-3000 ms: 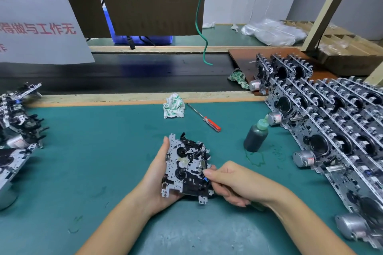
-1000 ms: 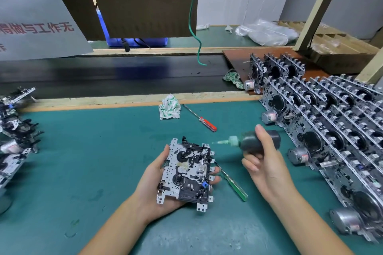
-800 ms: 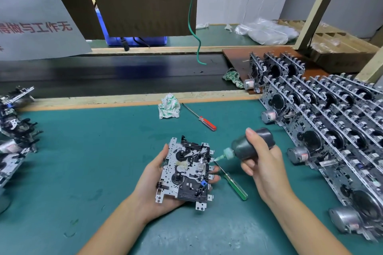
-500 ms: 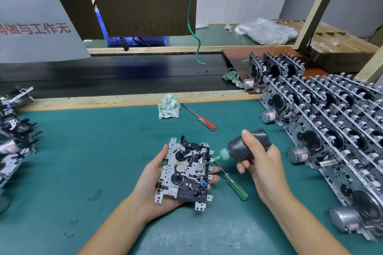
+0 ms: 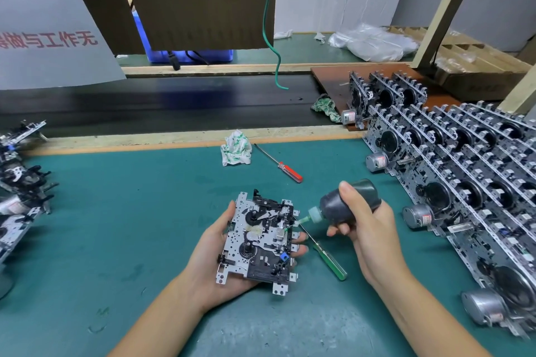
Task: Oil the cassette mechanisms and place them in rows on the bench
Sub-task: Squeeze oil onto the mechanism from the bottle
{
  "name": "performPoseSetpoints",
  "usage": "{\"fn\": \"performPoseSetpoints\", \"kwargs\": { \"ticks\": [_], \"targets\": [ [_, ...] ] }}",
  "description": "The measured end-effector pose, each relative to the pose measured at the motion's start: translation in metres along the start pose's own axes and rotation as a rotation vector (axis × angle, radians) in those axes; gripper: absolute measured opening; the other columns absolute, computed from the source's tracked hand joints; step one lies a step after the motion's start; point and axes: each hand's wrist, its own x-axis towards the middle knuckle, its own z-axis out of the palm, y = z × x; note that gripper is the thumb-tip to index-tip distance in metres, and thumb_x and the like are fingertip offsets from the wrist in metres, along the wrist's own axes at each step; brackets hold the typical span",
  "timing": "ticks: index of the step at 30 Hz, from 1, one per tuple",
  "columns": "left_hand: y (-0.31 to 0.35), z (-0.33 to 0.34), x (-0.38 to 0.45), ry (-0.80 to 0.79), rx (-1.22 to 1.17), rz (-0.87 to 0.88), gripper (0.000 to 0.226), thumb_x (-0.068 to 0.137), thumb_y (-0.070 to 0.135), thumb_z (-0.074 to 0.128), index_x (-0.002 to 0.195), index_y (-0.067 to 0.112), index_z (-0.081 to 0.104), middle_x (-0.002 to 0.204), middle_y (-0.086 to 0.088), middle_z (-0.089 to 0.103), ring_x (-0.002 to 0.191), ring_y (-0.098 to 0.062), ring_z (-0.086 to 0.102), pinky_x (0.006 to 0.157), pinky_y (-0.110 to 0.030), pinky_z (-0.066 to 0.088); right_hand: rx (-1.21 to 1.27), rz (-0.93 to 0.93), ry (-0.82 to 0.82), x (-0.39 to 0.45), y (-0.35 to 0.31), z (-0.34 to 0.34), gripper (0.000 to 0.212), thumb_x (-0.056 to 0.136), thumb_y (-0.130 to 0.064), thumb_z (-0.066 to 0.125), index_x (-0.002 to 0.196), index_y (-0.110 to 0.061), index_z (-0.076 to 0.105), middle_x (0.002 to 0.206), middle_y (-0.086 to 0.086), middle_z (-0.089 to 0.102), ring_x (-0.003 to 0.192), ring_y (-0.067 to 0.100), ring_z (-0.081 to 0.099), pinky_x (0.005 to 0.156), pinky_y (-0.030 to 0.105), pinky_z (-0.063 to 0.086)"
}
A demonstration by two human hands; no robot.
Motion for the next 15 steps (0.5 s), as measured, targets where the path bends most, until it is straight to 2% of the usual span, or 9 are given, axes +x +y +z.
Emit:
{"fn": "performPoseSetpoints", "kwargs": {
  "ticks": [4, 8, 11, 13, 15],
  "targets": [
    [0.000, -0.003, -0.001, 0.029, 0.006, 0.000, 0.072, 0.090, 0.058, 0.036, 0.123, 0.000, 0.061, 0.131, -0.033, 0.051, 0.116, -0.048, 0.054, 0.103, -0.054, 0.038, -0.004, -0.027, 0.003, -0.001, -0.001, 0.001, 0.048, 0.054, -0.042, 0.072, 0.076, -0.001, 0.060, 0.063, 0.007, 0.063, 0.047, 0.012, 0.056, 0.042, 0.024, 0.049],
    [0.001, 0.000, -0.003, 0.042, -0.005, -0.006, 0.072, 0.089, 0.059, 0.036, 0.120, -0.001, 0.062, 0.129, -0.033, 0.052, 0.116, -0.049, 0.053, 0.101, -0.056, 0.041, -0.049, -0.088, -0.002, 0.004, -0.006, -0.007, 0.053, 0.054, -0.044, 0.072, 0.083, -0.001, 0.064, 0.066, 0.006, 0.065, 0.054, 0.015, 0.061, 0.057, 0.029, 0.054],
    [0.001, 0.002, -0.006, 0.082, -0.003, -0.003, 0.075, 0.090, 0.060, 0.033, 0.119, -0.002, 0.063, 0.129, -0.033, 0.052, 0.115, -0.049, 0.054, 0.100, -0.056, 0.041, -0.140, -0.130, -0.056, 0.009, -0.009, -0.015, 0.040, 0.060, -0.026, 0.083, 0.090, -0.011, 0.061, 0.077, 0.001, 0.070, 0.074, 0.017, 0.065, 0.071, 0.023, 0.053],
    [0.001, 0.002, -0.005, 0.102, 0.018, -0.006, 0.075, 0.091, 0.060, 0.032, 0.116, -0.002, 0.065, 0.128, -0.032, 0.053, 0.116, -0.049, 0.053, 0.103, -0.055, 0.039, -0.239, -0.153, -0.095, 0.014, -0.007, -0.018, 0.033, 0.072, -0.008, 0.079, 0.097, -0.018, 0.059, 0.083, -0.005, 0.073, 0.077, 0.007, 0.065, 0.074, 0.014, 0.049],
    [0.002, 0.006, -0.007, 0.094, 0.023, -0.022, 0.072, 0.090, 0.060, 0.034, 0.109, 0.000, 0.070, 0.122, -0.030, 0.059, 0.111, -0.048, 0.058, 0.098, -0.056, 0.043, -0.367, -0.186, -0.098, 0.019, -0.003, -0.022, 0.034, 0.076, -0.001, 0.074, 0.099, -0.021, 0.060, 0.092, -0.004, 0.072, 0.084, 0.006, 0.065, 0.080, 0.015, 0.049]
  ]
}}
